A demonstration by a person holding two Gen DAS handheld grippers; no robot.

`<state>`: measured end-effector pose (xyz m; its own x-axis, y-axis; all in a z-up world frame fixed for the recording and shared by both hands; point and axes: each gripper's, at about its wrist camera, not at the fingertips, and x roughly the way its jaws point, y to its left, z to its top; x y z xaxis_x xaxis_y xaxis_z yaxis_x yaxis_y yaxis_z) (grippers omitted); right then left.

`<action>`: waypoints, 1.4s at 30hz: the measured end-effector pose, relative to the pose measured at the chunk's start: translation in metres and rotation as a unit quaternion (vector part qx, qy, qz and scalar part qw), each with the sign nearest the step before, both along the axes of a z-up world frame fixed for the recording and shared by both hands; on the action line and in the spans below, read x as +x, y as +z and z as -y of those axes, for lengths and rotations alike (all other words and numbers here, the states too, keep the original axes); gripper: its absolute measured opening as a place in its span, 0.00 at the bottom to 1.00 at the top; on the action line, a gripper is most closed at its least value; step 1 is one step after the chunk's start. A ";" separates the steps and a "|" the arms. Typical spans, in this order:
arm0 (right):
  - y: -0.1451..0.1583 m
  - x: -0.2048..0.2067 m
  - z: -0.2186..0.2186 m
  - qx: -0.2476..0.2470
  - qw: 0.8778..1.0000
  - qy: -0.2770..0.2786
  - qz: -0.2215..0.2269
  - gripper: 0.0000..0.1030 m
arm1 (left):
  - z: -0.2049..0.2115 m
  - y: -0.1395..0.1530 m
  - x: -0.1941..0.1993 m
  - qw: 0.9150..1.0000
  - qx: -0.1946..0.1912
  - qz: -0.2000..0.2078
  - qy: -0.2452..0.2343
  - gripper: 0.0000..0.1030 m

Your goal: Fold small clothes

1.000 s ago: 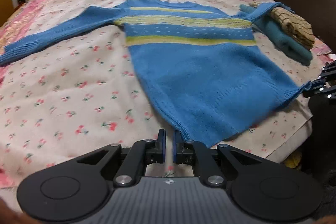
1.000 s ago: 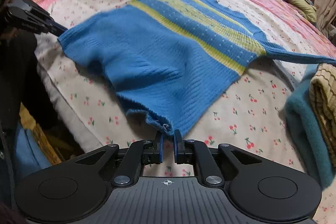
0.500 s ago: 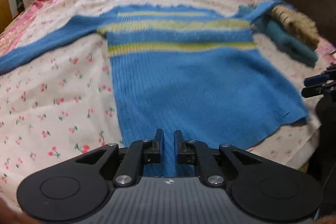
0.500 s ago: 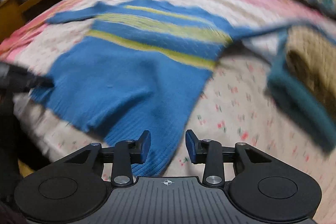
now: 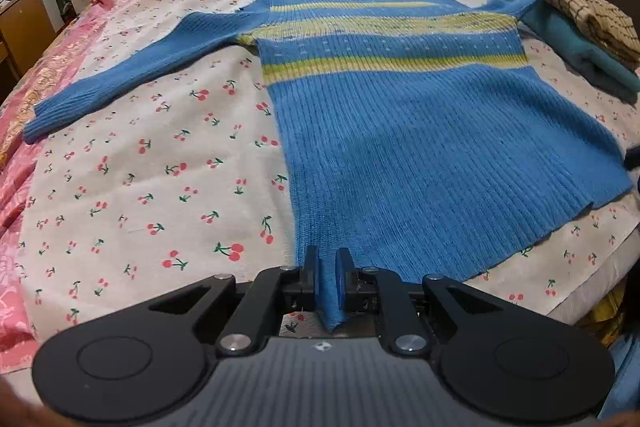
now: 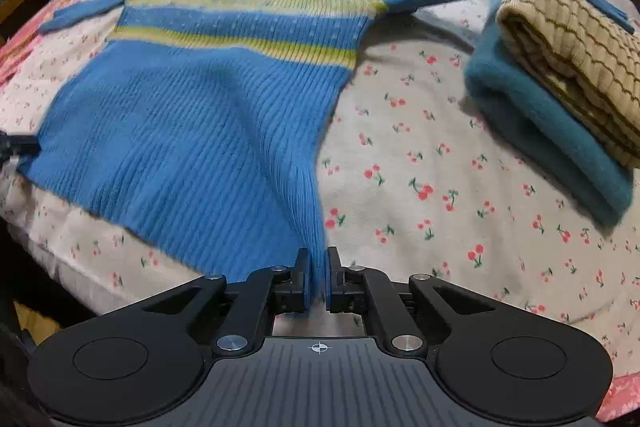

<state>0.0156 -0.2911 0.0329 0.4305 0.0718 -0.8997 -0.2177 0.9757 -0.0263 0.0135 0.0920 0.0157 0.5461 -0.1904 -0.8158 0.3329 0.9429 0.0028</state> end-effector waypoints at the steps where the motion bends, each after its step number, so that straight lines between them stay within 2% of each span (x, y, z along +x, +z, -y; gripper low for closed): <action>1: -0.001 -0.001 0.001 -0.001 1.000 -0.004 -0.001 0.05 | -0.001 0.002 0.000 1.000 -0.002 0.000 0.002 0.19; 3: -0.002 -0.002 0.001 0.000 1.000 -0.009 -0.009 0.08 | -0.002 0.006 -0.001 1.000 -0.007 0.004 0.002 0.19; 5: 0.002 -0.004 0.001 -0.004 1.000 -0.017 0.004 0.13 | -0.002 0.012 -0.001 1.000 -0.013 0.012 0.003 0.19; 8: 0.014 -0.006 0.000 -0.004 0.999 -0.027 0.032 0.14 | 0.001 0.021 0.000 1.000 -0.023 0.021 0.004 0.19; 13: 0.021 -0.006 -0.021 0.005 0.997 -0.006 0.072 0.15 | 0.020 0.018 0.007 0.999 -0.031 0.023 0.005 0.19; 16: 0.010 0.000 -0.035 0.021 0.998 0.005 0.063 0.16 | 0.034 0.006 0.011 1.000 -0.029 0.006 0.006 0.20; 19: -0.004 0.003 -0.043 0.020 0.999 0.012 0.044 0.16 | 0.045 -0.009 0.011 1.000 -0.007 -0.014 0.002 0.20; 22: -0.010 0.004 -0.044 0.010 0.999 0.012 0.031 0.16 | 0.050 -0.007 0.009 1.000 0.004 -0.011 -0.001 0.21; 25: -0.004 0.005 -0.041 0.016 0.999 0.007 0.038 0.16 | 0.051 -0.004 0.012 1.000 0.003 -0.017 0.005 0.23; 29: 0.004 0.009 -0.049 0.026 0.998 0.014 0.056 0.19 | 0.059 -0.001 0.014 1.000 0.009 -0.009 0.008 0.23; 34: 0.005 0.012 -0.062 0.026 0.997 0.033 0.064 0.21 | 0.073 0.007 0.016 1.000 0.010 0.007 -0.004 0.30; 38: 0.008 0.016 -0.065 0.034 0.996 0.032 0.072 0.28 | 0.084 0.010 0.019 0.999 0.024 0.022 -0.014 0.32; 42: 0.001 0.020 -0.070 0.040 0.996 0.035 0.068 0.30 | 0.089 0.008 0.022 0.999 0.029 0.020 -0.017 0.33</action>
